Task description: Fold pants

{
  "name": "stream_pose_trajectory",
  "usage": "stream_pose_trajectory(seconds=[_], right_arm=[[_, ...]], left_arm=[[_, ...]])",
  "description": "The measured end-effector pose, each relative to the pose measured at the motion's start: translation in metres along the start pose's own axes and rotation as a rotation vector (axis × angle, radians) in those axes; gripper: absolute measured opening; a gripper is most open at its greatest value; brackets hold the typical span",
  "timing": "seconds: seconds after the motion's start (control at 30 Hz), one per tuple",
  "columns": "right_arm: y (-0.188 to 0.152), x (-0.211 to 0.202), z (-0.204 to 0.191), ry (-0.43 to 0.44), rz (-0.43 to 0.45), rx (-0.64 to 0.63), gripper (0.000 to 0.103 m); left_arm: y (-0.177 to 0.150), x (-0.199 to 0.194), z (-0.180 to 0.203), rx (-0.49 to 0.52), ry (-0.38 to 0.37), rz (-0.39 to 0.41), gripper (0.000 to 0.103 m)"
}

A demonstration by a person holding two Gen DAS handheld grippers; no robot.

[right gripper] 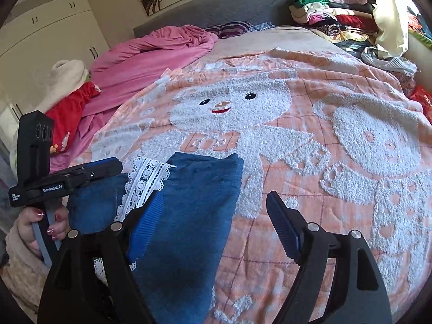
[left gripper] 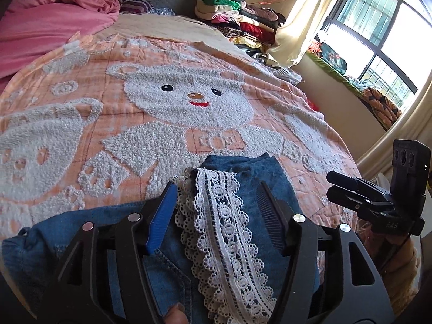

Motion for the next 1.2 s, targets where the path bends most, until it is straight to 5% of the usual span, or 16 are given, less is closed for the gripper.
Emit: stream_pose_trajectory(seconds=[0.33, 0.63, 0.77, 1.03, 1.1, 1.2], right_arm=[[-0.029, -0.027, -0.016, 0.016, 0.006, -0.013, 0.078], [-0.067, -0.029, -0.026, 0.022, -0.051, -0.005, 0.078], [-0.089, -0.022, -0.032, 0.043, -0.103, -0.006, 0.078], [-0.111, -0.01, -0.033, 0.062, -0.164, 0.014, 0.078], [-0.114, -0.006, -0.033, 0.067, -0.181, 0.017, 0.078], [-0.118, -0.003, -0.038, 0.076, -0.19, -0.005, 0.072]], left_arm=[[-0.029, -0.04, 0.007, -0.028, 0.026, 0.03, 0.064], [-0.08, -0.045, 0.014, -0.082, -0.005, -0.037, 0.064], [-0.104, -0.041, 0.018, -0.121, -0.017, -0.067, 0.05], [-0.136, -0.03, 0.018, -0.198, -0.047, -0.131, 0.044], [-0.14, -0.023, 0.018, -0.21, -0.055, -0.144, 0.028], [-0.144, -0.016, 0.021, -0.202, -0.014, -0.154, 0.022]])
Point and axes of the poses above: each gripper's, at about its wrist camera, not at the fingertips, and x roughly the way its jaws point, z to its right, y to its top, the point moved 4 cm from there along x, roughly the way its jaws point, and after that the axes turned 9 degrees about -y, right-handed, at the moved point
